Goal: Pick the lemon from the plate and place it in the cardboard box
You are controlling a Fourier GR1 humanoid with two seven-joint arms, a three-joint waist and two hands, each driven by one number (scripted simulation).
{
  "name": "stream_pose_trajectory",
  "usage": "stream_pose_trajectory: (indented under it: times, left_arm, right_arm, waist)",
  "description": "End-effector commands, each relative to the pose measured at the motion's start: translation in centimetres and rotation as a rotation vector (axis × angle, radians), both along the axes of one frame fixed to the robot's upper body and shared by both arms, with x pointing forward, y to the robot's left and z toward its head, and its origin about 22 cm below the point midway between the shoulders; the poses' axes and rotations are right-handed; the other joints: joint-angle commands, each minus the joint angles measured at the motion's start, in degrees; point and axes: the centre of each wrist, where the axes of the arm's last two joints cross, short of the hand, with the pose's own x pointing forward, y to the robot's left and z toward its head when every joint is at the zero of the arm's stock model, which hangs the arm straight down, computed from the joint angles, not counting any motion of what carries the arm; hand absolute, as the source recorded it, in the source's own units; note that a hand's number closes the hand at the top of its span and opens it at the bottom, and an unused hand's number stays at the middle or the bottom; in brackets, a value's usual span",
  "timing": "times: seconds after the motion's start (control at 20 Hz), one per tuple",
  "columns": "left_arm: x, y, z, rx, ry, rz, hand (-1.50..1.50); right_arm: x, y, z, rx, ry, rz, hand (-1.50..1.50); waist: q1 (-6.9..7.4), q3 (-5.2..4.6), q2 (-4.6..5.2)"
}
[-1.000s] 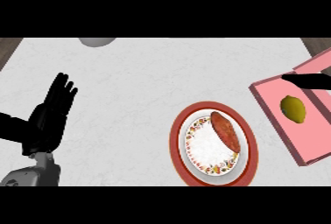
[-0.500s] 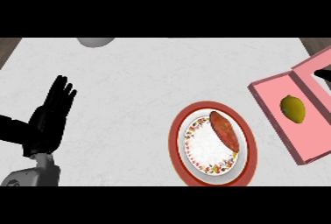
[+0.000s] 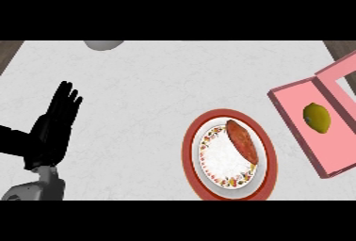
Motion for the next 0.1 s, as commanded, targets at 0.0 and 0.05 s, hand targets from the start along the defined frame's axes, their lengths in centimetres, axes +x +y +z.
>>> stream_pose_trajectory:
  times: [0.0, 0.05]
  left_arm:
    - [-0.2, 0.1, 0.4, 0.017, 0.007, 0.003, 0.00]
    - [0.6, 1.7, 0.7, -0.002, 0.006, -0.003, 0.00]
  right_arm:
    - [-2.0, -0.6, -0.8, -0.001, -0.021, -0.011, -1.50]
    - [-1.8, -2.1, -1.9, -0.005, -0.017, -0.013, -1.50]
  waist:
    - [0.15, -0.01, 0.03]
    - [0.20, 0.00, 0.08]
